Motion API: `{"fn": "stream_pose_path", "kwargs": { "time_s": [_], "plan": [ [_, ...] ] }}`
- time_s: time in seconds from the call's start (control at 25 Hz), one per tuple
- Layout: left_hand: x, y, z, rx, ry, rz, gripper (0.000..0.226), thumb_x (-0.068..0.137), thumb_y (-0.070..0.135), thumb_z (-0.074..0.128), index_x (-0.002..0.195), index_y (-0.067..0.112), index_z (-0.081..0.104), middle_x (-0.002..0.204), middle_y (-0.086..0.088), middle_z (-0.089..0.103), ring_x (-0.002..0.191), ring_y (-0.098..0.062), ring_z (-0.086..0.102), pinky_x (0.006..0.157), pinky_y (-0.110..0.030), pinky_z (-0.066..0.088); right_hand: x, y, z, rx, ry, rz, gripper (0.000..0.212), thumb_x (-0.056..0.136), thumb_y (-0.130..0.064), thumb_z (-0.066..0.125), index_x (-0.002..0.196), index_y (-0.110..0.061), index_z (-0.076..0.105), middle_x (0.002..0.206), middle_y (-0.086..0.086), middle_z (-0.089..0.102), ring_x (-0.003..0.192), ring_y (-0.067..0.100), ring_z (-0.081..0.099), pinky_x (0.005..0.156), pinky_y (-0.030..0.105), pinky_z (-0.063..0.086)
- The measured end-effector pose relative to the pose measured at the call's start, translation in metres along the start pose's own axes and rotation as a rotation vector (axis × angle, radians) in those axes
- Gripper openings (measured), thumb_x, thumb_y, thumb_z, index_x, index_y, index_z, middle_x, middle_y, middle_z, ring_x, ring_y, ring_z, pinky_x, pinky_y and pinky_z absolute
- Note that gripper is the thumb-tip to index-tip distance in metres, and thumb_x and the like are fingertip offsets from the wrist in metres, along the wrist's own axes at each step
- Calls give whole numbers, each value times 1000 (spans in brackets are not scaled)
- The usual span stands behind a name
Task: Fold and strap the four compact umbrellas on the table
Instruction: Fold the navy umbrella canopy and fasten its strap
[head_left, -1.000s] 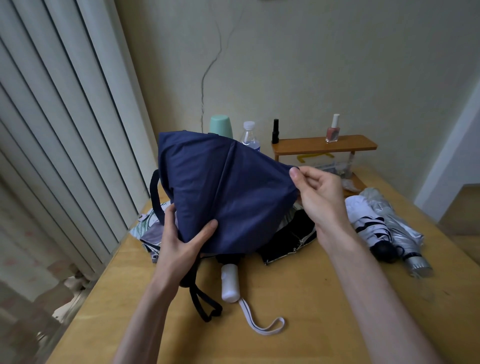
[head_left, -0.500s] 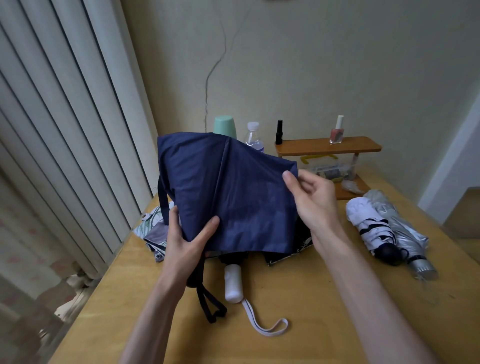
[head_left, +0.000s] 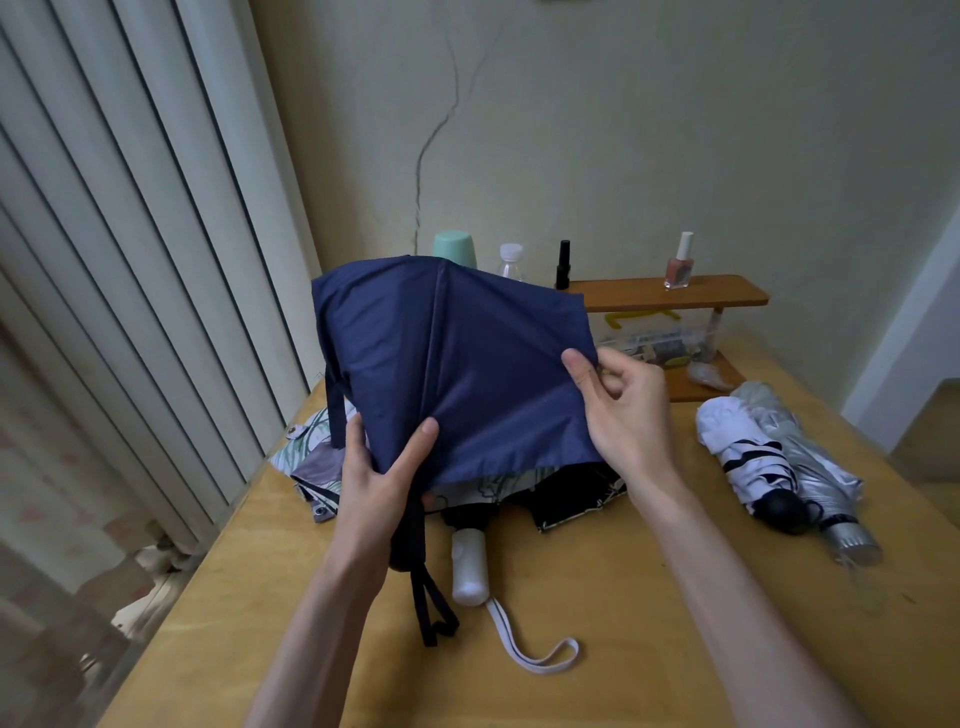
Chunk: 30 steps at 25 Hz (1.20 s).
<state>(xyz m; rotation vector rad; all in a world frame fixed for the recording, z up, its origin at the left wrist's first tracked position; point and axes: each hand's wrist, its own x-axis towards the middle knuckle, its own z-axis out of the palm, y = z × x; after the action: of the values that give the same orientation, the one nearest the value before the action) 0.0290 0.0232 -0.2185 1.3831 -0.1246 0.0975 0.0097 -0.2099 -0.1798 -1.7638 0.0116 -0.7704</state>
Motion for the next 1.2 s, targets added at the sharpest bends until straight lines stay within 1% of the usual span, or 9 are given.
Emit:
{"fn": "stream_pose_path", "kwargs": {
  "time_s": [0.16,0.28,0.36,0.52,0.64,0.76,0.92,1.08,1.2],
  "plan": [
    [0,1,-3,-19,25,-32,44,88,37,80,126,39,57,116,15,75,101,-20,75,68,-32,63,-1,-5,-5,188,-208,173,23,93,-33,76,102,-12,77,89,-5,80,70,5,73,60,21,55],
    [2,1,-5,-30,76,-30,43,90,38,80,126,36,56,124,-2,71,85,-24,67,59,-31,58,-3,-4,-8,131,-287,204,11,96,-24,74,101,-15,78,80,15,76,43,10,53,44,20,43],
    [3,-1,-4,-41,100,-5,46,92,35,80,130,34,54,125,-2,71,88,-24,67,58,-30,57,-2,-6,-10,122,-259,207,11,97,-26,73,96,-17,78,75,6,74,46,9,53,43,21,41],
    [2,-7,-1,8,59,32,46,91,31,81,129,32,55,124,7,73,99,-12,74,64,-30,60,1,-14,-16,150,-249,192,29,95,-41,72,101,-14,80,101,-3,81,97,7,75,82,21,59],
    [2,-12,0,110,-24,54,67,84,43,89,140,36,53,133,13,70,117,-11,71,95,-48,61,3,-14,-14,219,-98,250,24,97,-42,72,108,-22,79,109,-9,80,108,7,74,96,31,60],
    [-1,-12,4,171,-58,59,89,74,54,93,147,34,47,141,13,64,123,-7,67,108,-43,55,3,-10,-14,183,52,208,7,101,-29,70,103,-28,77,104,-9,81,105,10,75,99,45,60],
    [-4,-10,9,144,-37,67,79,73,43,89,140,29,49,134,10,66,115,-6,70,106,-41,57,4,-11,-13,101,121,148,11,104,-26,66,95,-31,70,84,-28,75,89,-9,70,97,39,59],
    [-1,-12,6,185,-58,101,83,75,45,91,143,29,45,138,10,63,119,-4,67,104,-42,58,4,-7,-11,119,126,118,19,102,-34,68,99,-17,77,94,-7,80,94,7,74,85,35,60],
    [1,-15,4,220,-82,103,84,76,48,91,142,31,42,139,11,61,118,-3,67,99,-31,59,8,-15,-17,168,186,133,17,101,-24,70,93,-10,77,86,-2,79,82,8,72,76,29,54]
  ]
}}
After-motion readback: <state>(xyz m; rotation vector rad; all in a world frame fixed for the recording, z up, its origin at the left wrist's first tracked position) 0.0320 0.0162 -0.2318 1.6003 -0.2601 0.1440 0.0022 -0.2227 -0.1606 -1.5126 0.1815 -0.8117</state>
